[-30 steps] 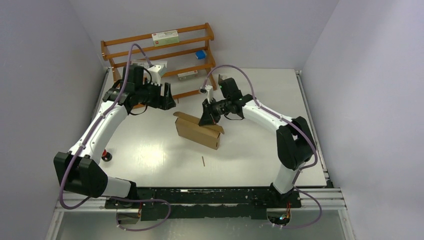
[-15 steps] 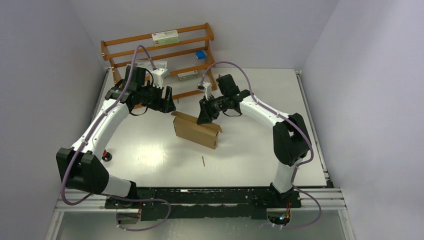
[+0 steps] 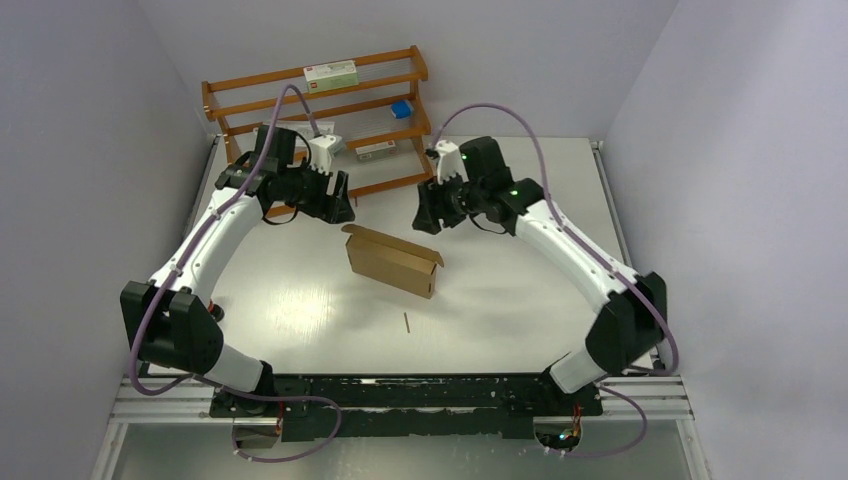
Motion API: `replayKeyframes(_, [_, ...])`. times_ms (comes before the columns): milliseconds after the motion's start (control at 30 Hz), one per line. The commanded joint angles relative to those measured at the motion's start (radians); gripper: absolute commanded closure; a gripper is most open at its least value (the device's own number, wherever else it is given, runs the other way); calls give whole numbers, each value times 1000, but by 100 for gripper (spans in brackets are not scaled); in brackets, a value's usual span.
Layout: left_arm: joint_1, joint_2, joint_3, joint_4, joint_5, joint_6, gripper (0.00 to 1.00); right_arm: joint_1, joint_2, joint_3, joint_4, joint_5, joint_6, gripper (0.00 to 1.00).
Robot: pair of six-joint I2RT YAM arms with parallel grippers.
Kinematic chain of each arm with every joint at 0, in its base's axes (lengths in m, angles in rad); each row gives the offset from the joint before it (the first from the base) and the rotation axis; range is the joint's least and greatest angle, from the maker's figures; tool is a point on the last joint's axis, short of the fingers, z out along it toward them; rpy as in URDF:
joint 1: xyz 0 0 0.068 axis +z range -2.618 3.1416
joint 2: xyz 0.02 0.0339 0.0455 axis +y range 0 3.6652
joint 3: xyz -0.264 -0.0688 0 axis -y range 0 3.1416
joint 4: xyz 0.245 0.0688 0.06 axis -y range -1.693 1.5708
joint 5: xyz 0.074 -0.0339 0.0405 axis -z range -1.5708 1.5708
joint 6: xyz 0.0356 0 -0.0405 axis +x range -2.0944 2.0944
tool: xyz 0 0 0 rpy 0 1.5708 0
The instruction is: Fold the paper box
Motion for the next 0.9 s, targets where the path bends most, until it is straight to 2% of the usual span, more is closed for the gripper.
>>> replayKeyframes(0, [7,-3,39,-45,-1,52,24,7,-102,-29,-147,199,178,40])
replayKeyframes(67, [5,0,45,-57,-14,65,24,19,-141,-50,-195,248,233,40])
replayKeyframes(267, [-5,15,47,-74,-28,93,26,46,-211,-118,-246,265,315,43])
replayKeyframes(467, [-25,17,44,-76,-65,112,27,122,-178,-123,-225,299,341,45])
replayKeyframes(733, [-34,35,51,-76,-59,122,31,145,-171,-151,-197,440,358,57])
replayKeyframes(867, [-37,46,55,-83,-51,127,31,146,-170,-148,-211,444,351,61])
